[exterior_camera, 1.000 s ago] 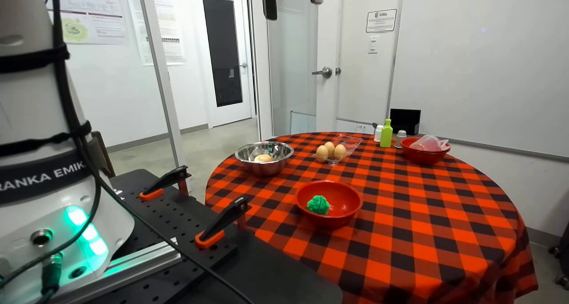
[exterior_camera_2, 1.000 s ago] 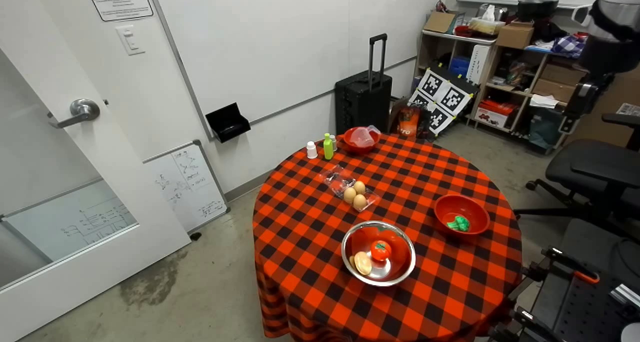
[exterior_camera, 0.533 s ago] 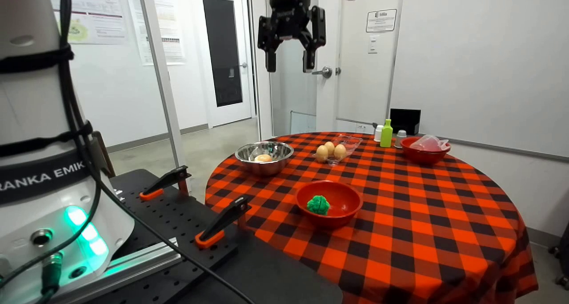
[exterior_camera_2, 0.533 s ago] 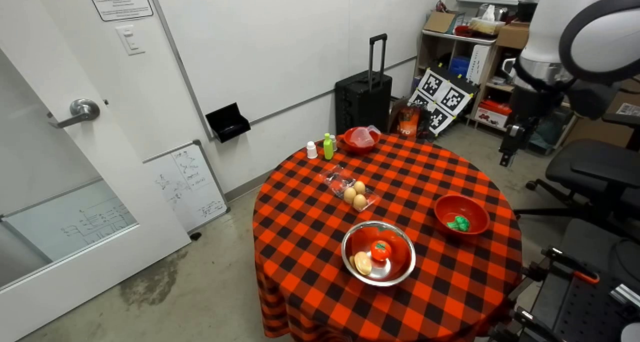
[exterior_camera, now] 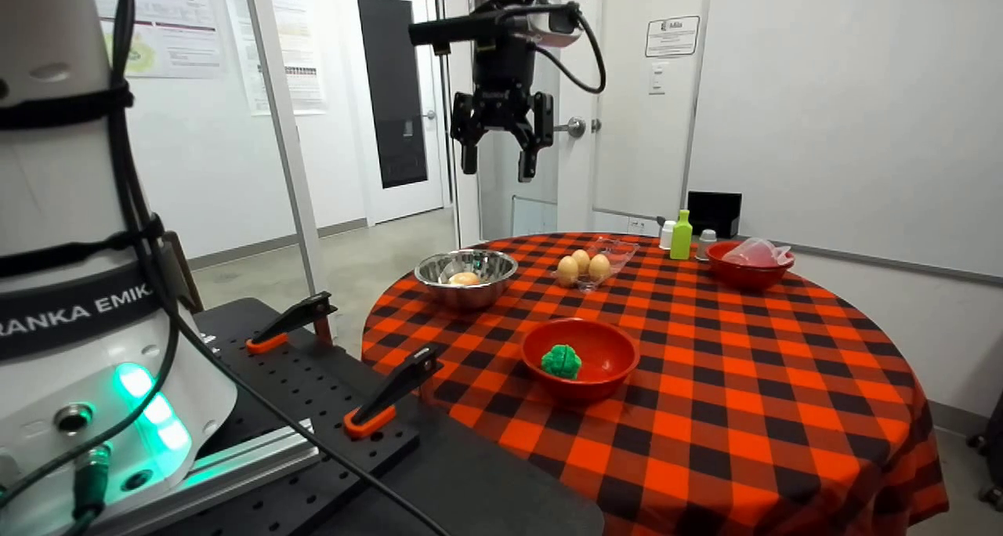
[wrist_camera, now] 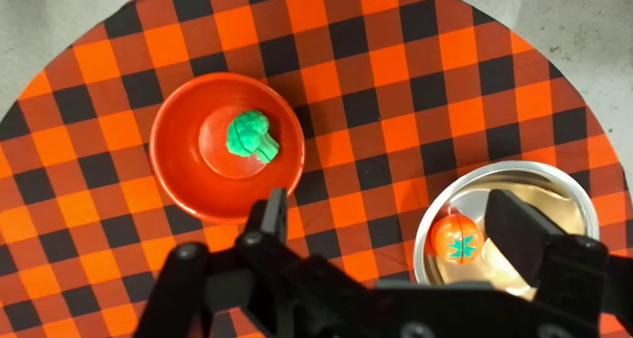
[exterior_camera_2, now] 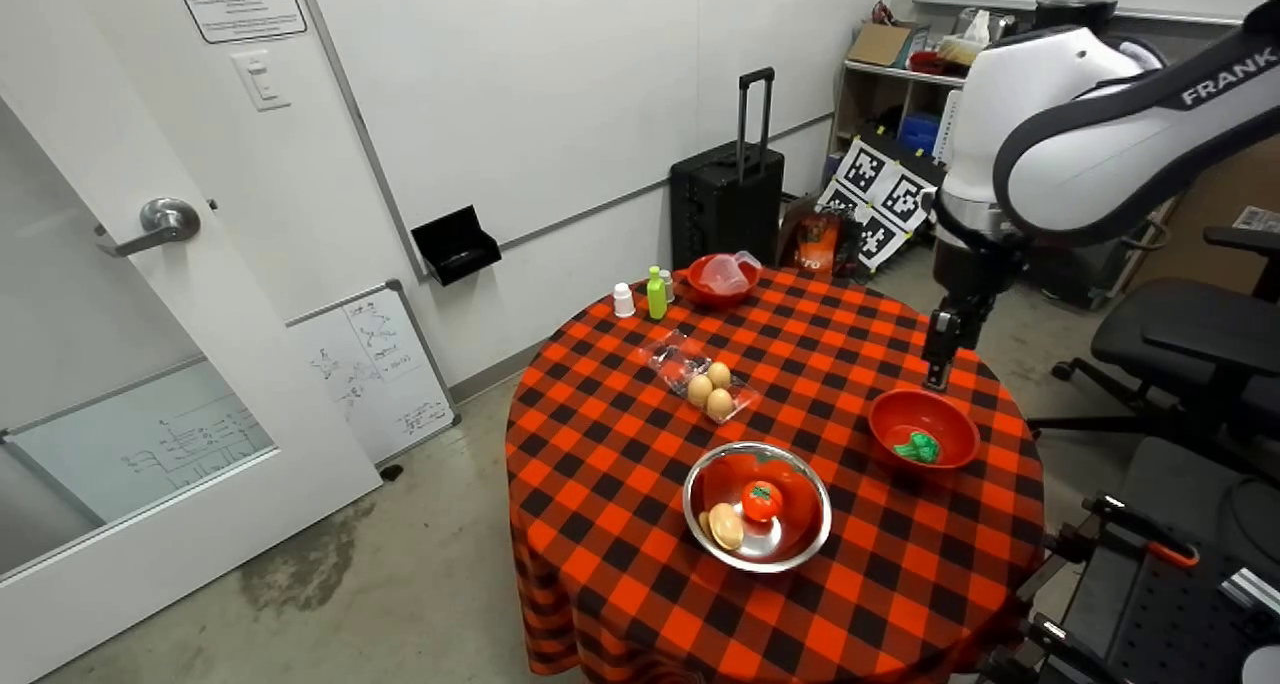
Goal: Remove the tomato from the bowl and put it on the table
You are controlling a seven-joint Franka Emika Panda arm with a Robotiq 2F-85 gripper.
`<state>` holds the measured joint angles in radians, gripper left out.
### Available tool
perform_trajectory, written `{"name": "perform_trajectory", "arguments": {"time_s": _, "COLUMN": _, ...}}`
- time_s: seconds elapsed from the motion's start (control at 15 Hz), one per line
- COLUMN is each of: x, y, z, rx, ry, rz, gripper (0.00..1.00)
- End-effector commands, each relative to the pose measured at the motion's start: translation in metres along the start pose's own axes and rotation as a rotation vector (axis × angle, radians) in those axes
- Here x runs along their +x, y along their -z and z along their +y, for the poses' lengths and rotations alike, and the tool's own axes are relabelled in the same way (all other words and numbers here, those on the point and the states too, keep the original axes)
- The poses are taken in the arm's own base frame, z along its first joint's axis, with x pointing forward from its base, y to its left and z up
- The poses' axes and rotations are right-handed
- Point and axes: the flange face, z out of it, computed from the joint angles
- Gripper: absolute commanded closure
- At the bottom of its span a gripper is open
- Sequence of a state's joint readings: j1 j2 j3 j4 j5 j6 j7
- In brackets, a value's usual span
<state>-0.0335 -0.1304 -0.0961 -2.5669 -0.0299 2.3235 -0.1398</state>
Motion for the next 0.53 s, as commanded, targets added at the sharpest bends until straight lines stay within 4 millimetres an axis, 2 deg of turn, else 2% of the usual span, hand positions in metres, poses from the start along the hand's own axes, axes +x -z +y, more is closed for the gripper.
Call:
{"name": "perform_trajectory", "arguments": {"time_s": 0.0, "x": 0.041, "y": -0.023, "z": -0.027, "rx": 0.027, "ry": 0.037, "rz": -0.012, "gripper": 0.00}}
{"name": "perform_trajectory", "arguments": {"time_s": 0.47, "x": 0.097, "y": -0.064, "z": -0.068, "rx": 0.077, "ry": 0.090, "rz": -0.045, "gripper": 0.00}}
